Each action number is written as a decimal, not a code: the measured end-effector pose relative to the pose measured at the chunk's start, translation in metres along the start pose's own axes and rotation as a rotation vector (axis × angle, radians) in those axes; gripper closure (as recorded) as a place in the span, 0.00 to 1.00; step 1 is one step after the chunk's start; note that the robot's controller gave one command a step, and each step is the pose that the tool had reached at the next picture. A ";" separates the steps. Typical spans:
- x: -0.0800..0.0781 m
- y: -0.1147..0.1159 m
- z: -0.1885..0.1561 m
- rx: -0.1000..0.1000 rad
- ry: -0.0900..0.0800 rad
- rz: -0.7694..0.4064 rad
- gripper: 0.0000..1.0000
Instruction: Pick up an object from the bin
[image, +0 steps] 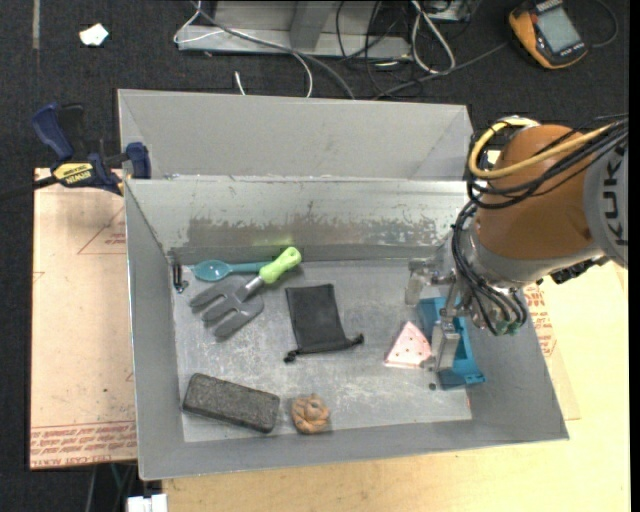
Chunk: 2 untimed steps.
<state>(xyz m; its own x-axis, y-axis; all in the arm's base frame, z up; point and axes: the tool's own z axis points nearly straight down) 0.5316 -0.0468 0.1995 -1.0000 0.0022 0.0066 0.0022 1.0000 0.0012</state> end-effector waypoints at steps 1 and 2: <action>-0.002 0.000 -0.004 0.001 -0.008 -0.002 0.00; -0.008 0.022 0.037 0.002 -0.012 -0.094 0.00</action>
Offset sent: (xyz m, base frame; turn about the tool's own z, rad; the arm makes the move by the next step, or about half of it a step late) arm 0.0103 0.0404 -0.0728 -0.1707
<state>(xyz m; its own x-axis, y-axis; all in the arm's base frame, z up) 0.5394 -0.0248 0.1621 -0.9958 -0.0915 -0.0053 -0.0915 0.9958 -0.0004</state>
